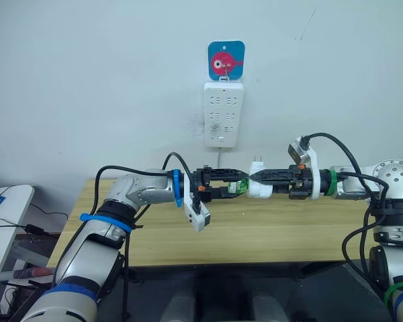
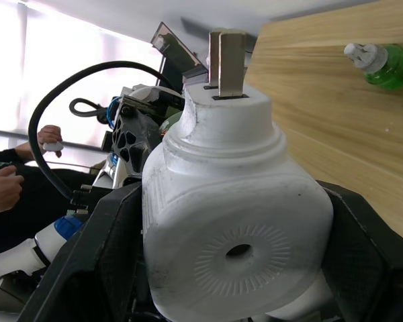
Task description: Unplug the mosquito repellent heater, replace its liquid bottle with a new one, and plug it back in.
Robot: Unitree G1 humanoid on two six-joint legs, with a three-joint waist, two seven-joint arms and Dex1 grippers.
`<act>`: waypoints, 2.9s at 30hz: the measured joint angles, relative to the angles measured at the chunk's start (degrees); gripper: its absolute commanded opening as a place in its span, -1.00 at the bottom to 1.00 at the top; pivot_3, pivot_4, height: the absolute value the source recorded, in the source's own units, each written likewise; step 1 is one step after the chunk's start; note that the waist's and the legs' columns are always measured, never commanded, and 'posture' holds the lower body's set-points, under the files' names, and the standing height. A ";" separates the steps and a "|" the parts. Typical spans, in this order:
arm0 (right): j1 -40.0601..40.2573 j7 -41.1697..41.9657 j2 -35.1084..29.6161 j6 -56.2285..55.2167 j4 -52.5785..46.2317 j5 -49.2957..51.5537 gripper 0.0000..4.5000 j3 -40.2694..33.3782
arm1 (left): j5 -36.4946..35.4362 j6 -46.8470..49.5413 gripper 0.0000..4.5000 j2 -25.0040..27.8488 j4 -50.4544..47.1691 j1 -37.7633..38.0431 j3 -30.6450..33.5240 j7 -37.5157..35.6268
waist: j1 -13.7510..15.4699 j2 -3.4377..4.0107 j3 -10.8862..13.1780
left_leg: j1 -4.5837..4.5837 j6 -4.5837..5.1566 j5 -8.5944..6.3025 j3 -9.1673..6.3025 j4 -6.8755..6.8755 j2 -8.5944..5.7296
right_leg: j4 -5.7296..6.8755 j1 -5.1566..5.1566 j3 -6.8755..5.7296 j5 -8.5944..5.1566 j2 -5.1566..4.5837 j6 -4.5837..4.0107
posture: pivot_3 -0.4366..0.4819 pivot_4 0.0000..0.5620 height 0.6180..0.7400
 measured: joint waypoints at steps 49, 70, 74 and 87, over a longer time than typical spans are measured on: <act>-0.20 -1.06 1.30 -0.01 3.82 -4.56 0.34 -5.64 | -63.84 84.04 1.00 5.75 -37.00 18.89 12.21 -37.23 | -1.47 0.02 0.03 | 0.04 0.08 0.22 0.06 -0.12 -0.09 | -0.22 0.02 0.18 0.07 -0.09 -0.12 | -0.01 -0.63 1.00; -3.32 -7.05 4.14 0.00 6.11 0.80 0.34 -6.17 | 13.90 1.67 1.00 1.26 -1.44 5.46 8.20 16.95 | -0.01 0.05 0.03 | -0.42 0.21 0.21 0.14 -0.07 0.14 | -0.75 -0.17 -0.01 0.67 0.01 0.07 | -0.09 -0.59 1.00; -3.31 -7.97 4.14 0.00 6.11 2.62 0.34 -6.18 | 16.60 3.10 1.00 1.16 -1.43 4.88 5.44 22.27 | -0.03 0.05 0.03 | -0.42 0.22 0.22 0.14 -0.07 0.13 | -0.75 -0.17 -0.02 0.68 0.02 0.08 | -0.08 -0.59 1.00; -2.50 -10.18 4.26 -0.01 5.45 6.58 0.34 -5.62 | 18.71 7.96 0.74 0.79 -1.58 2.86 -1.65 31.25 | -0.03 0.05 0.03 | -0.43 0.23 0.23 0.14 -0.07 0.13 | -0.75 -0.16 -0.03 0.68 0.03 0.08 | -0.07 -0.60 1.00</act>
